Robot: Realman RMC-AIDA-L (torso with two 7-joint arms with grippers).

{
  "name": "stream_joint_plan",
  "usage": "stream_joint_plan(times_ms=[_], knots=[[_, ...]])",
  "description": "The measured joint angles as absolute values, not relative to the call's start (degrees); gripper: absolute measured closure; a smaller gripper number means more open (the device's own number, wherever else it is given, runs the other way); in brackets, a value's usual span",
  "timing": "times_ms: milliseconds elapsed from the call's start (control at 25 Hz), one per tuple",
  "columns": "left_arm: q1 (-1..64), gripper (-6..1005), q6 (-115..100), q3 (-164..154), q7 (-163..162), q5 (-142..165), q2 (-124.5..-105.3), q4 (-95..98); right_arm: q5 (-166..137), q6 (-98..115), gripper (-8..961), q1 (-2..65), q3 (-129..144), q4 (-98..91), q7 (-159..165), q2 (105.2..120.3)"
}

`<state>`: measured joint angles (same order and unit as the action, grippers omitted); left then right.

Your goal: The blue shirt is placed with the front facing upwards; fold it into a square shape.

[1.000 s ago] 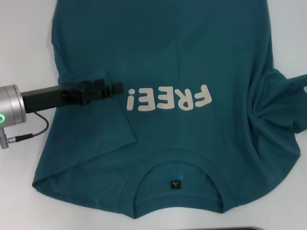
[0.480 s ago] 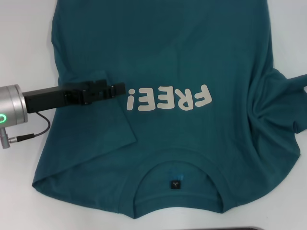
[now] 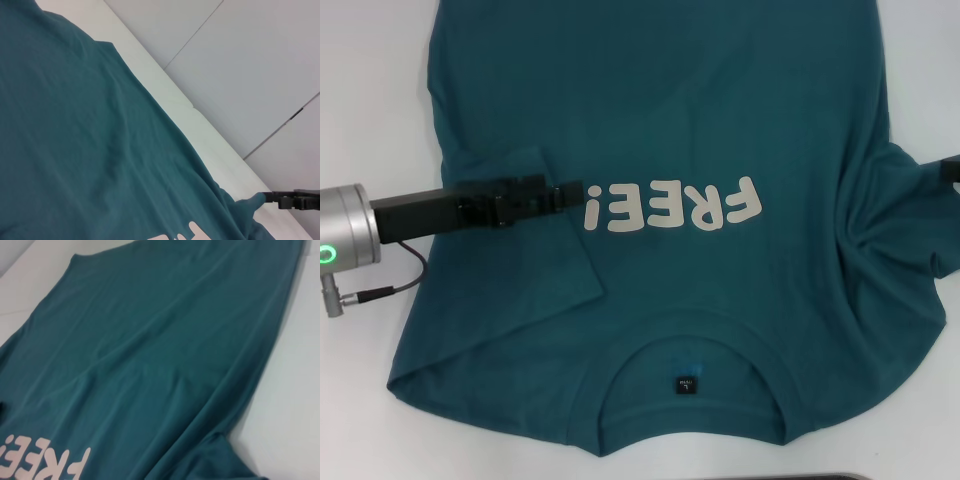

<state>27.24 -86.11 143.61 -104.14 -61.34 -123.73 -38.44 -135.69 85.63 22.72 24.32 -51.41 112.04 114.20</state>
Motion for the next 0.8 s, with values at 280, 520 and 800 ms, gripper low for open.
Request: stream_joint_plan(times_ms=[280,520,800], knots=[[27.3,107,-85.8,143.6,-104.1,-61.3,-123.66,-38.2,-135.8,85.5,39,23.2,24.2,-51.3,112.1,114.56],[27.2,107,-85.8,143.6,-104.1,-61.3,-123.66,-38.2,-135.9,85.3,39,24.1,24.3,-51.1,112.3,115.02],[26.9,107,-85.7,143.6,-104.1,-61.3,-123.66,-38.1,-135.7,83.9,38,25.0,24.3,-49.3,112.1,115.26]])
